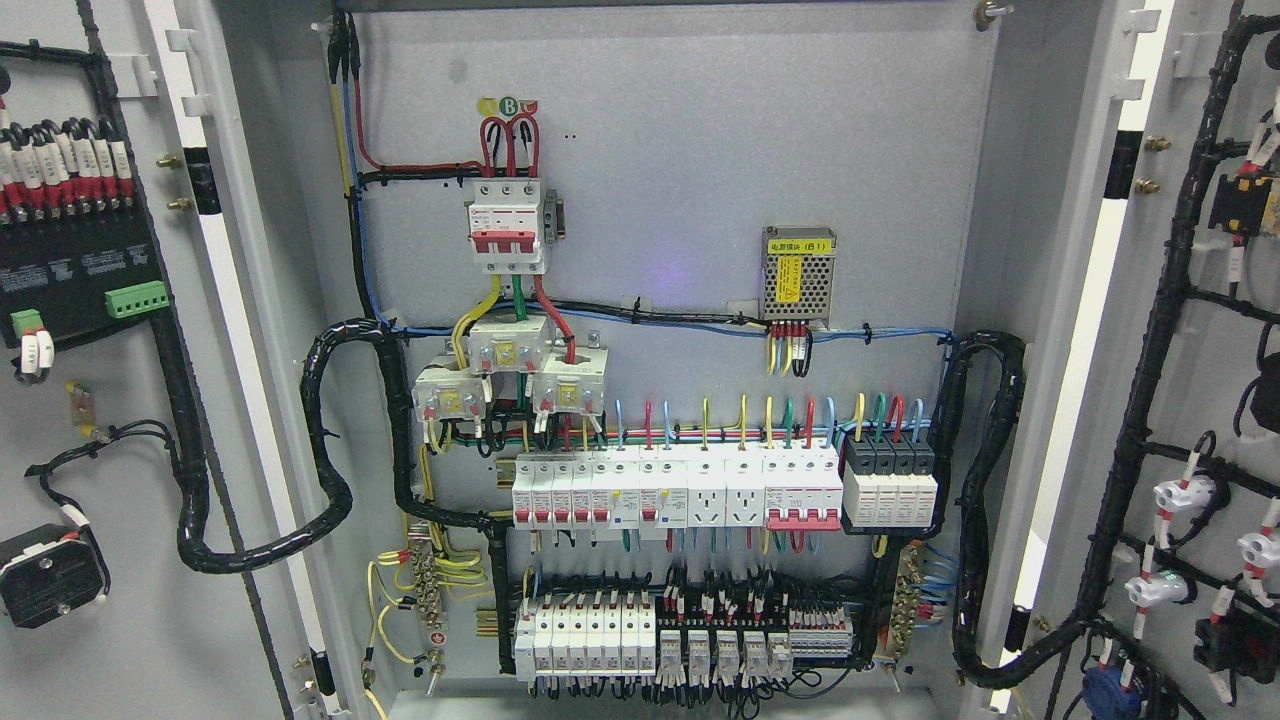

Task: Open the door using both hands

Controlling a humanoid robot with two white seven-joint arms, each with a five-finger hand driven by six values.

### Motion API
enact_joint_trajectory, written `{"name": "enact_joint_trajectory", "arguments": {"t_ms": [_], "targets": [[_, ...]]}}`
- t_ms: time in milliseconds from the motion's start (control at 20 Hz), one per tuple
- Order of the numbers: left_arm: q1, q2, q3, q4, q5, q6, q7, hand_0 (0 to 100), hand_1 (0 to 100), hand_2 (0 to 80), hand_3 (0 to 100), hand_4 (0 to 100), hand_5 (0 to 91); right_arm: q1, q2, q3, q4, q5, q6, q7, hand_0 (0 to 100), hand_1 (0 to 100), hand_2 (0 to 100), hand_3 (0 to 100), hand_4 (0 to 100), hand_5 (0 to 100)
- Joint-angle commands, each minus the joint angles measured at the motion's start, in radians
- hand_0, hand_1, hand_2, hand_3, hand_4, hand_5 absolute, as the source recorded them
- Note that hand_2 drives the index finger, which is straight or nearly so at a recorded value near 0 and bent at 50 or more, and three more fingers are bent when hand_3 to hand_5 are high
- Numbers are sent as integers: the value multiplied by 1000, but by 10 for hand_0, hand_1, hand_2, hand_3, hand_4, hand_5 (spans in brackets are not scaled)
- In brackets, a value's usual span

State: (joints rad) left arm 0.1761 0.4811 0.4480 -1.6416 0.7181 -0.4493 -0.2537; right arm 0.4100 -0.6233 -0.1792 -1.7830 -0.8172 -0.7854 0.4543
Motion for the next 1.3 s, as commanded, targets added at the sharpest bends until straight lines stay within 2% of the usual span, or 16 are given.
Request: {"name": "enact_joint_trajectory", "arguments": {"t_ms": [0,200,451,801,1152,1252], "targets": [[-82,37,-2,143,-3,30,1,0,0,0,0,42,0,-14,-4,-39,30,-16,-121,1,0,0,0,0,0,0],[-113,50,-8,187,-8,35,1,0,0,0,0,42,0,-16,-4,-42,34,-77,-121,1,0,0,0,0,0,0],[-133,51,-9,216,-9,112,-1,0,0,0,0,42,0,-17,-4,-43,37,-85,-121,3,0,0,0,0,0,0],[-141,51,-28,230,-9,113,-1,0,0,0,0,42,0,-19,-4,-49,40,-126,-121,4,0,0,0,0,0,0],[-139,51,-28,227,-8,112,-1,0,0,0,0,42,0,-31,-1,-49,39,-174,-121,29,0,0,0,0,0,0],[-139,51,-28,224,-6,110,-1,0,0,0,0,42,0,-31,-1,-49,40,-175,-121,58,0,0,0,0,0,0]]}}
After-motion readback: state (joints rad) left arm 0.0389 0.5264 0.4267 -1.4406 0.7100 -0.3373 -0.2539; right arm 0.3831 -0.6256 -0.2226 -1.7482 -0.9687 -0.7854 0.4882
